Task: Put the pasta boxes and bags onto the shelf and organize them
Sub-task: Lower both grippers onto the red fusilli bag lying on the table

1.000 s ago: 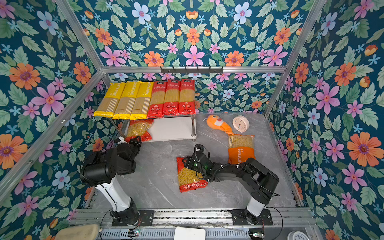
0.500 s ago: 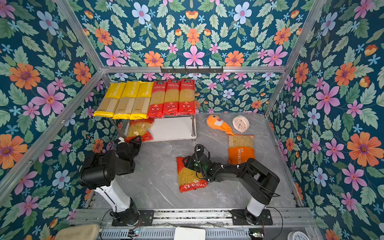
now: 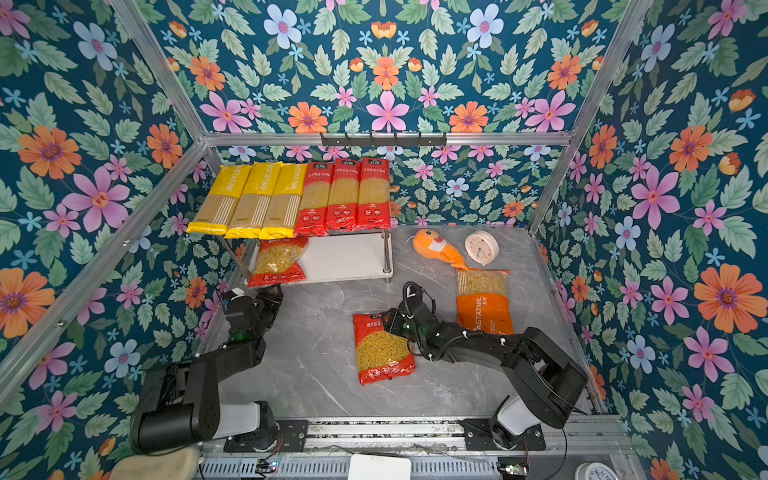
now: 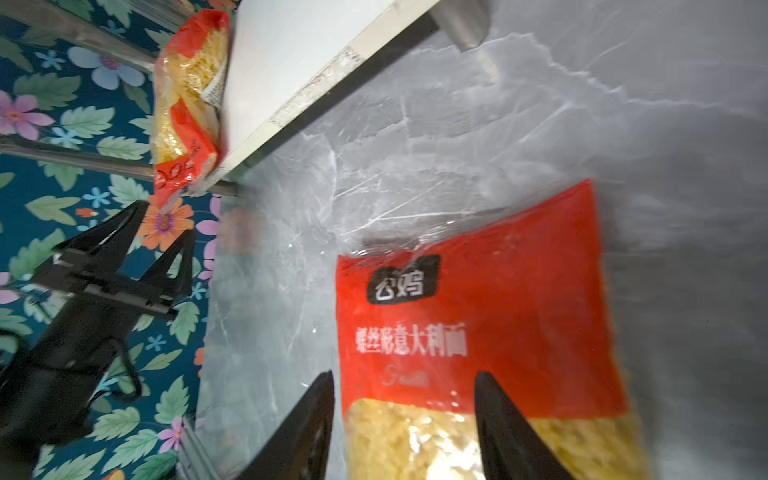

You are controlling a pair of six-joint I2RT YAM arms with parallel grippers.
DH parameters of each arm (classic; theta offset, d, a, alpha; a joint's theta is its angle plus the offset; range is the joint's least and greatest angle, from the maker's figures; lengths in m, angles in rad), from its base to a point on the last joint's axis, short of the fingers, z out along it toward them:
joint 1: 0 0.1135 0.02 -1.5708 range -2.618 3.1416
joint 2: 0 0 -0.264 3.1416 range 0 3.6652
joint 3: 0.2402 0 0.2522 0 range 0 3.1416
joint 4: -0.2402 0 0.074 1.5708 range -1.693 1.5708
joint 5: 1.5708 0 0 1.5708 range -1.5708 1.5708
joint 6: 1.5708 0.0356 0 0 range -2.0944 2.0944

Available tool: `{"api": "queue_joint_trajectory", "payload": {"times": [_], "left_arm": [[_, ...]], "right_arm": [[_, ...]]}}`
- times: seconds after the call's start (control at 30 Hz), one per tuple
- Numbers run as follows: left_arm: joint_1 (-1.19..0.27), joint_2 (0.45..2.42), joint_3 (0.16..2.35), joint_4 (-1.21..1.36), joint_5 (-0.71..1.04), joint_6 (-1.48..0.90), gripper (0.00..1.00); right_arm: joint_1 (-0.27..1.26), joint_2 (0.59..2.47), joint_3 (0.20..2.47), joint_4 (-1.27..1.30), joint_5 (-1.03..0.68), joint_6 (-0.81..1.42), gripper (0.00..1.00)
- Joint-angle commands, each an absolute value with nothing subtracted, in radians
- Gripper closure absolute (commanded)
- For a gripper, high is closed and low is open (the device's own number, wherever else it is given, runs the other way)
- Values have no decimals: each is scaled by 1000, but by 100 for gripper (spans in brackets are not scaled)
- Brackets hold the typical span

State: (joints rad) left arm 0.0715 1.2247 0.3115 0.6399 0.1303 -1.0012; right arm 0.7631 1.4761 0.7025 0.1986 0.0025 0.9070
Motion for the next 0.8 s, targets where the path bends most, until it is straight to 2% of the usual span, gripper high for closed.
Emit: {"api": "queue_joint_trajectory", "payload": {"times": [0.0, 0.17, 0.4, 0.6, 0.77], "left_arm": [[-12, 1117, 302, 417, 27, -883, 35], [-252, 1036, 309, 300, -23, -820, 33], [-498, 1104, 329, 302, 109, -826, 32], [-669, 1073, 253, 423, 87, -929, 23], [-700, 1131, 210, 476, 84, -948, 22]], "right_arm": [[724, 1444, 701, 12, -8, 813, 43], [646, 1420, 638, 22, -109, 819, 41], [617, 1462, 634, 56, -232, 884, 39], [632, 1542, 641, 179, -347, 976, 39], [674, 1602, 700, 187, -361, 994, 39]]}}
